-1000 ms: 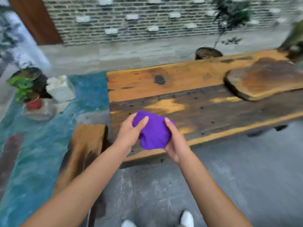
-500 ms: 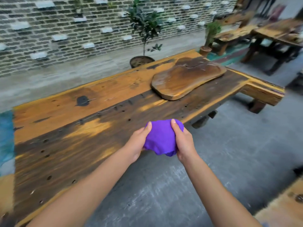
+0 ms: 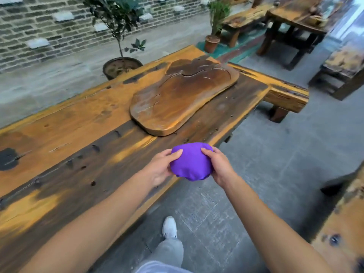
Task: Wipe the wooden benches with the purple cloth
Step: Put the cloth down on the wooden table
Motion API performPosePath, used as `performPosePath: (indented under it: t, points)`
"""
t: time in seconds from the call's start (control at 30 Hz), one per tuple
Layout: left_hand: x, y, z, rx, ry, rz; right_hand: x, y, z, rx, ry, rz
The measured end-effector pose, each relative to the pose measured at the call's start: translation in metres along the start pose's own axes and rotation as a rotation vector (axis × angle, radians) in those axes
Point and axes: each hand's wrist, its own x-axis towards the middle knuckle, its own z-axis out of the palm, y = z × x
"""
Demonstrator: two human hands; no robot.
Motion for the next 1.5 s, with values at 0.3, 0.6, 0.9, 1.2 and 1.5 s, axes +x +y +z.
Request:
performPosePath:
  t: [0.3,0.6,0.9,1.2,1.5]
  points:
    - [0.169,0.040,0.027,-0.071,0.221,-0.100,0.193,-0.074,-0.018,-0.296,-0.035,-0.090]
    - [0.315,0.017,0.051,-0.038,0.597,-0.181,0.368,-0.061,-0.033,-0.515,-0.113,0.007]
    - [0.386,0.000,0.069,0.141,0.693,-0.243,0.440,-0.076,-0.058,-0.768,-0.101,0.062]
    - [0.385,0.021,0.067,0.852,0.557,-0.455,0.445,-0.100,-0.058,-1.295,-0.173,-0.012]
    - [0.302,0.119,0.023,1.050,0.671,-0.275,0.388,-0.185,0.057,-1.368,-0.459,-0.522]
